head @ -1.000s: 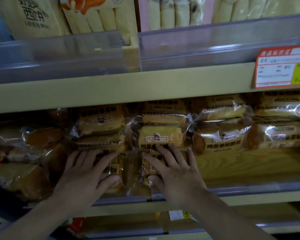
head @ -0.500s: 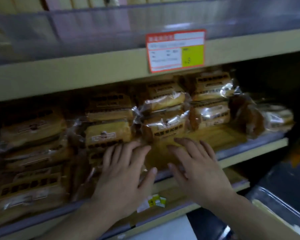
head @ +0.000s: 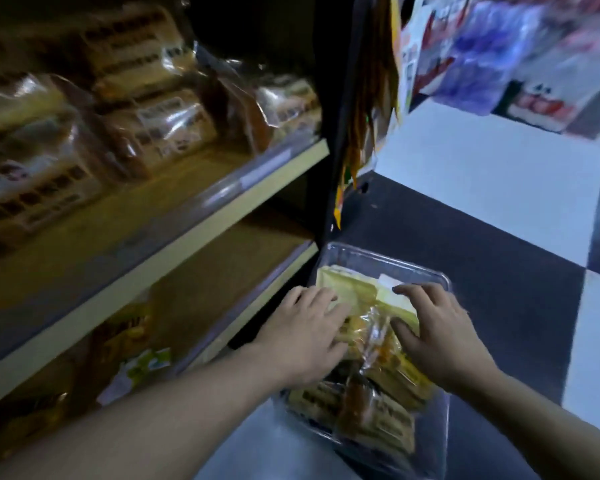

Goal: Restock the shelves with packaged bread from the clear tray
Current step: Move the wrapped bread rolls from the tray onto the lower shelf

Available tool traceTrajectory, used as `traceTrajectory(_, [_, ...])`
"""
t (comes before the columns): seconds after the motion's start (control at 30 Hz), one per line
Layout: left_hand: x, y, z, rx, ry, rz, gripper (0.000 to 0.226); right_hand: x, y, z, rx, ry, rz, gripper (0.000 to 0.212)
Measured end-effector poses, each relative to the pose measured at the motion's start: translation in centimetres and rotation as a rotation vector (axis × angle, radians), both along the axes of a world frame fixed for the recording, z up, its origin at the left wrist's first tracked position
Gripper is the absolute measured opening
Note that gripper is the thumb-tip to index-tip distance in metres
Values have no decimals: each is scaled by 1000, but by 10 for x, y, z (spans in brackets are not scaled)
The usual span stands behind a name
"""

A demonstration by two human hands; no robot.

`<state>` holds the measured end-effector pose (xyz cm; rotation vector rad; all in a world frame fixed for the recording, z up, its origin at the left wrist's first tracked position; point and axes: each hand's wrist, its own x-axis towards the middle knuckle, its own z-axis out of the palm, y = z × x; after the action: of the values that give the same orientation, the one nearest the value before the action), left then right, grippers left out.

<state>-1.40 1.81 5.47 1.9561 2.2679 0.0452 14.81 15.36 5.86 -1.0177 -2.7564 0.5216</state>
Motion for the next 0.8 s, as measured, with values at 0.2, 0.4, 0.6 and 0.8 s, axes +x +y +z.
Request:
traceTrajectory(0.2, [6,40,-59,-218,-298,79,71,41,6,-51,-354,-226,-20,85])
traceTrajectory(0.4, [-4,58,-101,-310,-433,223,97,50,13,-105,-433,-225,-114,102])
traceTrajectory(0.6, [-3,67,-121,-253,-517,314,108,40,9,-135,-257,-168,-148,117])
traceTrajectory(0.8, [5,60,-120,-122,-418,312,88,35,12,-147,-238,-130,-164,121])
